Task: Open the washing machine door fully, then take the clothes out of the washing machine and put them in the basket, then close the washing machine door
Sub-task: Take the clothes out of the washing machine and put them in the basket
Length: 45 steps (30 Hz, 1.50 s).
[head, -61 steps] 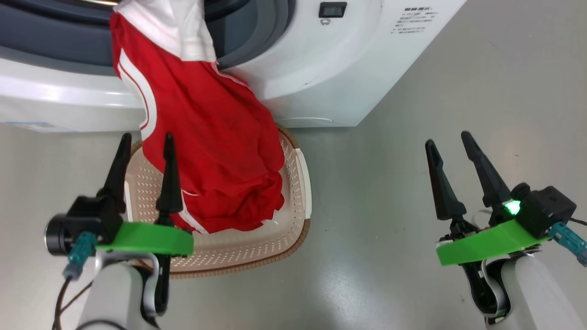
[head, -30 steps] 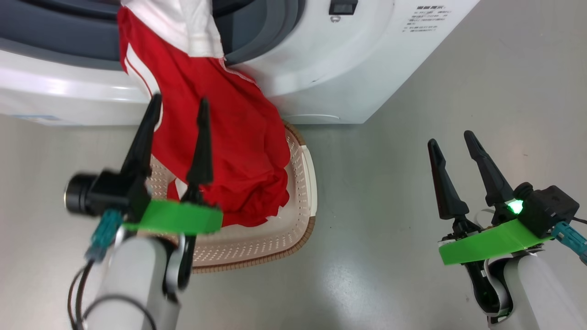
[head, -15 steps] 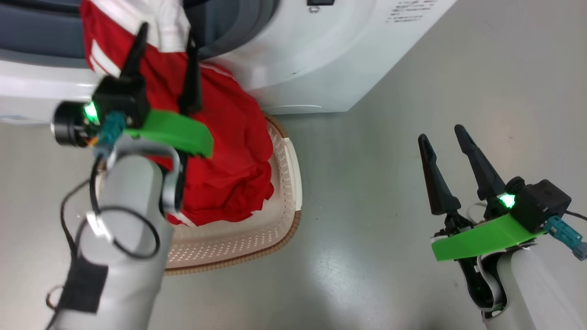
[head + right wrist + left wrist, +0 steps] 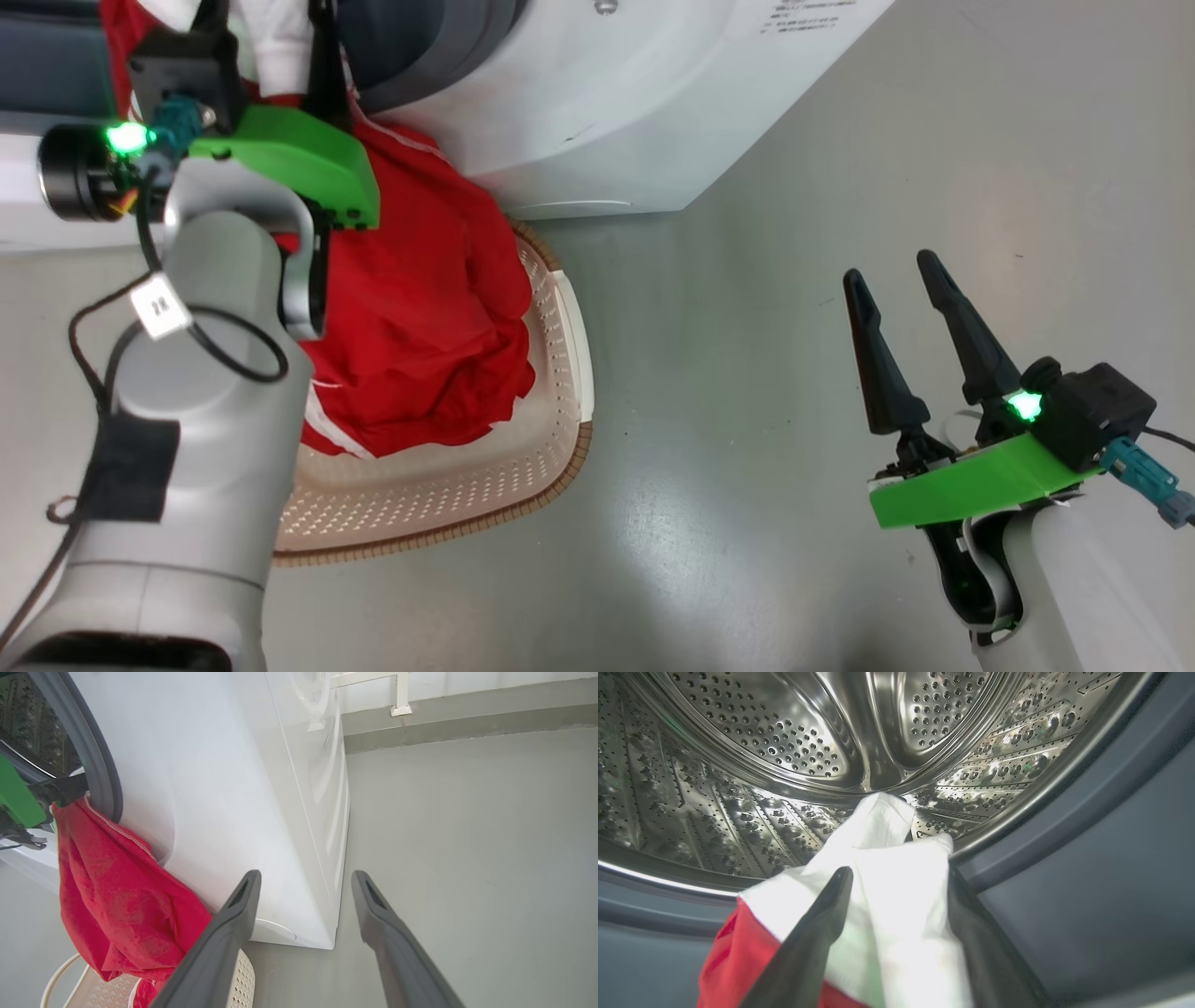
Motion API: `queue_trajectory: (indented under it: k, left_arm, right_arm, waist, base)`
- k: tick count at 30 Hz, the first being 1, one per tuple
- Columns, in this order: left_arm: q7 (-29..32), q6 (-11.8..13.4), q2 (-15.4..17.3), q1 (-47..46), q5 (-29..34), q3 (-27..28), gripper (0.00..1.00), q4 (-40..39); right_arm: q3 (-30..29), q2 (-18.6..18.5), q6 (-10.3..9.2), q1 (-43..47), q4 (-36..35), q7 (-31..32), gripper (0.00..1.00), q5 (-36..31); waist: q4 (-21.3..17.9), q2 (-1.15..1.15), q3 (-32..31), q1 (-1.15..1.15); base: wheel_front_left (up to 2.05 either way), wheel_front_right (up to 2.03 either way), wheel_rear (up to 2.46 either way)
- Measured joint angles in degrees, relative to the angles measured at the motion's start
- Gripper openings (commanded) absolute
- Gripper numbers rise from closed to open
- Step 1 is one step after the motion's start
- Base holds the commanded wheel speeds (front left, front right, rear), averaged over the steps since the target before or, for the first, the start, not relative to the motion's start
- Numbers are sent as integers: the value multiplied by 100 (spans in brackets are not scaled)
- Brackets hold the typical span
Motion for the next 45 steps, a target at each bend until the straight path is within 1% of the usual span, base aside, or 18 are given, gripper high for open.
queue_trajectory:
  k: [2,3,4,5,6,13,16,19,26,33,39,45]
  left_arm:
    - [0,-4,-1,-129,-8,23,100,189]
    - [0,-20,-1,-181,-12,30,83,276]
    - [0,-29,-2,-231,-13,34,60,361]
    - [0,-48,-4,-274,-30,42,25,446]
    - [0,-78,-4,-299,-48,53,0,503]
    - [1,-136,-18,-367,-56,64,0,584]
    - [1,-179,-20,-357,-91,75,0,377]
    - [1,-214,-20,-241,-105,126,0,-15]
    - [1,-371,-20,714,-112,209,0,-1045]
    - [0,-385,-15,1688,-366,129,0,-1859]
    - [1,-369,-10,2284,-559,-148,0,-2047]
    - [1,-353,1,2581,-761,-502,0,-1827]
  right_arm:
    - [9,8,0,-47,2,0,100,0]
    - [10,10,0,-81,1,0,100,0]
    - [10,10,0,-105,-1,0,100,0]
    - [11,10,0,-107,-1,0,100,0]
    - [12,11,0,-106,1,0,100,0]
    - [-4,20,0,-106,0,0,100,0]
    - [-18,21,0,-106,-3,0,100,0]
    - [-25,22,0,-106,-4,0,100,0]
    - [-58,22,0,-104,-5,0,100,0]
    - [-135,18,0,-103,-8,0,100,0]
    - [-138,7,0,-102,-8,0,100,0]
    - [-126,-8,0,-103,-10,0,100,0]
  waist:
    - [-9,0,3,0]
    - [-13,0,4,0]
    - [-16,0,5,0]
    - [-19,0,4,0]
    - [-23,0,2,0]
    - [8,0,4,0]
    - [43,0,5,0]
    - [81,0,1,0]
    - [165,0,-37,0]
    - [258,0,-62,0]
    - [321,0,-62,0]
    - [327,0,-26,0]
  base:
    - [0,0,0]
    - [0,0,0]
    - [0,0,0]
    - [0,0,0]
    - [0,0,0]
    - [0,0,0]
    - [0,0,0]
    - [0,0,0]
    - [0,0,0]
    - [0,0,0]
    - [0,0,0]
    - [0,0,0]
